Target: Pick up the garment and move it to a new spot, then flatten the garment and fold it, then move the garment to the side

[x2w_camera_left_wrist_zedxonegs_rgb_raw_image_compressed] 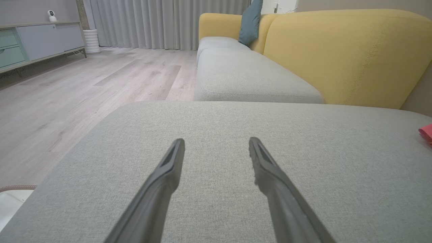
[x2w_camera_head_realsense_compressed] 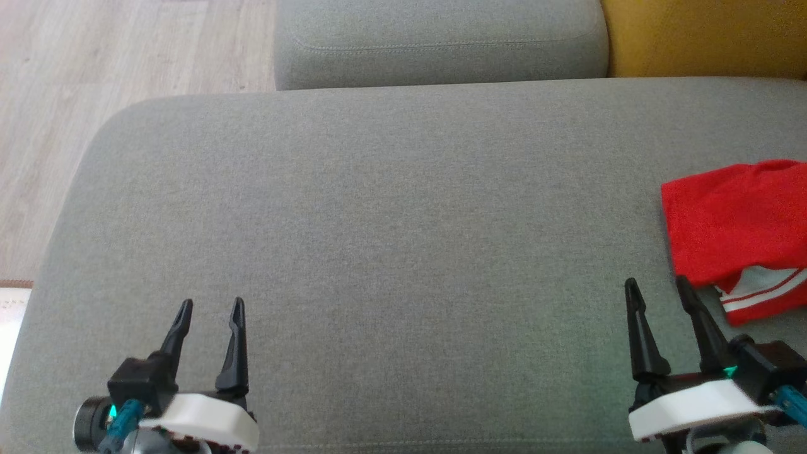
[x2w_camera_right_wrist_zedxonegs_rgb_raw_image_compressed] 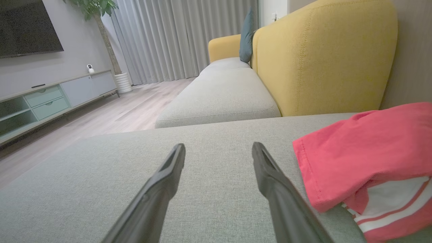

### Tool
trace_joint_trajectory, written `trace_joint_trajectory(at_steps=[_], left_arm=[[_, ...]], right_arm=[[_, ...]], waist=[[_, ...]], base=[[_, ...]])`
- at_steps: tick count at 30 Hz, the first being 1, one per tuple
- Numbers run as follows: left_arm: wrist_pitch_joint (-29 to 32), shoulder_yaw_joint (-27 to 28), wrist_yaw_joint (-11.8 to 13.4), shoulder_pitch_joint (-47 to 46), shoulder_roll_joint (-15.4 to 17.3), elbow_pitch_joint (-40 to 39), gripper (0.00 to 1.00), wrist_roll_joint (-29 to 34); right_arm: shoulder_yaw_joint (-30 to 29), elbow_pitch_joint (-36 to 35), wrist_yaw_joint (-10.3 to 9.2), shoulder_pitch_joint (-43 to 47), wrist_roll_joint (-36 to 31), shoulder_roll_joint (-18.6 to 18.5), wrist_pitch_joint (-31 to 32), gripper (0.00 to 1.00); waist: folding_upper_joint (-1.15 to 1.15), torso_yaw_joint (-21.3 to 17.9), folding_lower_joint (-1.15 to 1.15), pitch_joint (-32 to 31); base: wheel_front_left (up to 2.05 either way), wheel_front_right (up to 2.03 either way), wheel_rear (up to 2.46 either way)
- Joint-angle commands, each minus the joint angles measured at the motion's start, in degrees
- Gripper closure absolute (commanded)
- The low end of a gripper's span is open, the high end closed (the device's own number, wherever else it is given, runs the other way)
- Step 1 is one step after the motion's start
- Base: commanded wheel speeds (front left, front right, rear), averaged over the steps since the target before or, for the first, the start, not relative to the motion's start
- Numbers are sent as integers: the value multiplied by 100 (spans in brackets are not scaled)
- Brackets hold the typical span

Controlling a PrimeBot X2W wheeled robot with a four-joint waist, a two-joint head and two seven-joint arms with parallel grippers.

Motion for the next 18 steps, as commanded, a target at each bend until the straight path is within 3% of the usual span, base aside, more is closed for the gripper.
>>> trace_joint_trajectory(at_steps=[1, 18], left_arm=[[-1, 168, 41, -229, 102, -208, 0, 16], [26, 98, 144, -270, 147, -243, 0, 48]], right_arm=[[105, -224, 21, -159, 26, -37, 9, 0], [97, -226, 21, -179, 10, -37, 45, 0]], waist=[[0, -1, 1, 2], [0, 3, 1, 27]], base=[[0, 0, 0], [0, 0, 0]])
